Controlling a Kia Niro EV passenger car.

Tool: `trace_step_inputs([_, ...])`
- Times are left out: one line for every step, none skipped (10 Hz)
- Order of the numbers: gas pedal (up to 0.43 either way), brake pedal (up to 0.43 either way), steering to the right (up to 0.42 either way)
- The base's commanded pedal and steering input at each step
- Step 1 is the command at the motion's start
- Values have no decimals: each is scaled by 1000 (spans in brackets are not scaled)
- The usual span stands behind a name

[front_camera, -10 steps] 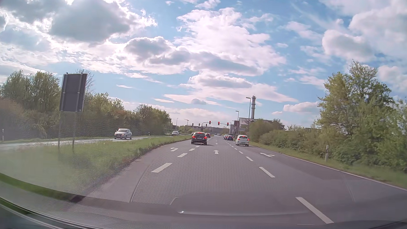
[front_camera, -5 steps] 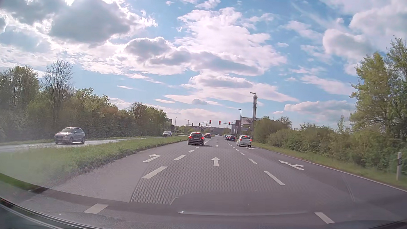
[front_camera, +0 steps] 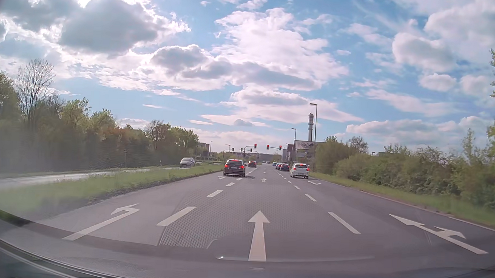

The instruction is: Follow the waypoints while adhering to traffic rules and regulations

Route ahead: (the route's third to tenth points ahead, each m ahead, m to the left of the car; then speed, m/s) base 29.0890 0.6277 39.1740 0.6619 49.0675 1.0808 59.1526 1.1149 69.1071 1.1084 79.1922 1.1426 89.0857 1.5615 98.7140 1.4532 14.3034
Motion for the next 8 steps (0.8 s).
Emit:
trace_step_inputs([0, 110, -1])
trace_step_inputs([0, 110, -1])
trace_step_inputs([0, 116, -1])
trace_step_inputs([0, 116, -1])
trace_step_inputs([0, 122, -1])
trace_step_inputs([0, 134, -1])
trace_step_inputs([0, 140, -1])
trace_step_inputs([0, 146, -1])
